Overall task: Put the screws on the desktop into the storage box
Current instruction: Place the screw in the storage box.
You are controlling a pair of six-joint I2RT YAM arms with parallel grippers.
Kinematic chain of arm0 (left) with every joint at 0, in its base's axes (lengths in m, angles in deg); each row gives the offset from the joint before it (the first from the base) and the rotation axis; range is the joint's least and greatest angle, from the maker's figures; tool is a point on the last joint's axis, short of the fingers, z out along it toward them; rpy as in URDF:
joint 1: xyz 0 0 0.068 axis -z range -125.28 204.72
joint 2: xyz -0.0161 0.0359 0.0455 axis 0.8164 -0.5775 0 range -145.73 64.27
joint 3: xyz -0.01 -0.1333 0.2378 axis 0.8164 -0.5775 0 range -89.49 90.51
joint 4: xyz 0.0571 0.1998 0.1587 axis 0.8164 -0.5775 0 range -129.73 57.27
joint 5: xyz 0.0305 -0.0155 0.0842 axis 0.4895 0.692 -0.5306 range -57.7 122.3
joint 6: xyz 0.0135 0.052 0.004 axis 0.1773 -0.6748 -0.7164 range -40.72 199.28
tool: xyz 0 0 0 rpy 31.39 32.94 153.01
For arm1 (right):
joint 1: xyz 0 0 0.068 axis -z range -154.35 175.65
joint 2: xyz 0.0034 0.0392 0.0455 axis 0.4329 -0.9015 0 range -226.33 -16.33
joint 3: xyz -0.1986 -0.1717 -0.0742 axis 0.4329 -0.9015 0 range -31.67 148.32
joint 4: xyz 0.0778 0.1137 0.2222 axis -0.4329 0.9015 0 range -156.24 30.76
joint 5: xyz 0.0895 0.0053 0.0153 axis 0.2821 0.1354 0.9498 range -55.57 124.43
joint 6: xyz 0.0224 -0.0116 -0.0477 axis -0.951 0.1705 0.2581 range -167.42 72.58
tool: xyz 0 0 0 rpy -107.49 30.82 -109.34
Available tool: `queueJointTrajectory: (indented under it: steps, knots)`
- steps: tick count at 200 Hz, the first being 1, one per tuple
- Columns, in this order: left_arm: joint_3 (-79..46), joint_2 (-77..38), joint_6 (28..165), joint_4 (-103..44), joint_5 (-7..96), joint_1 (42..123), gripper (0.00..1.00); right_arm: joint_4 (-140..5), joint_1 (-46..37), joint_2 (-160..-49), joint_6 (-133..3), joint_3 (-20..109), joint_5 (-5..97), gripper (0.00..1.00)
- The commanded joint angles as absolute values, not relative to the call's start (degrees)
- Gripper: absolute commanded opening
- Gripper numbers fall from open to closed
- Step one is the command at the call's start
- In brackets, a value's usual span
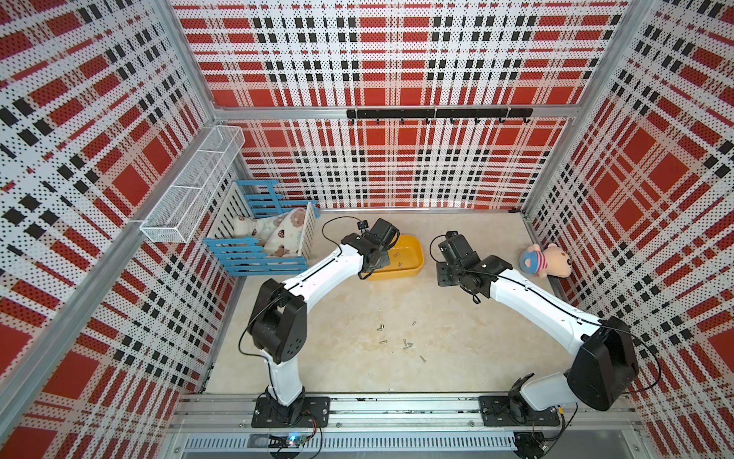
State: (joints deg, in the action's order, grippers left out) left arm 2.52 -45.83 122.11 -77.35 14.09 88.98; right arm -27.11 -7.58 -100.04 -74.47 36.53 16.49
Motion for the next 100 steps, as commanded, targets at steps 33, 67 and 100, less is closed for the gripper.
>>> queueJointTrajectory:
  steps: [33, 67, 100]
  knots:
    - [13.88, -58.54, 119.02, -77.12, 15.74, 86.94, 0.18, -27.39, -7.29, -101.15, -74.29, 37.95, 16.53, 0.54]
    - [17.13, -64.61, 118.79, -77.12, 17.26, 86.30, 0.18, -27.99, -7.23, -101.58, -74.38, 37.67, 16.69, 0.54]
    - [18.56, -68.13, 118.66, -77.07, 17.94, 85.62, 0.18, -28.40, -7.22, -102.11, -74.41, 37.53, 17.39, 0.54]
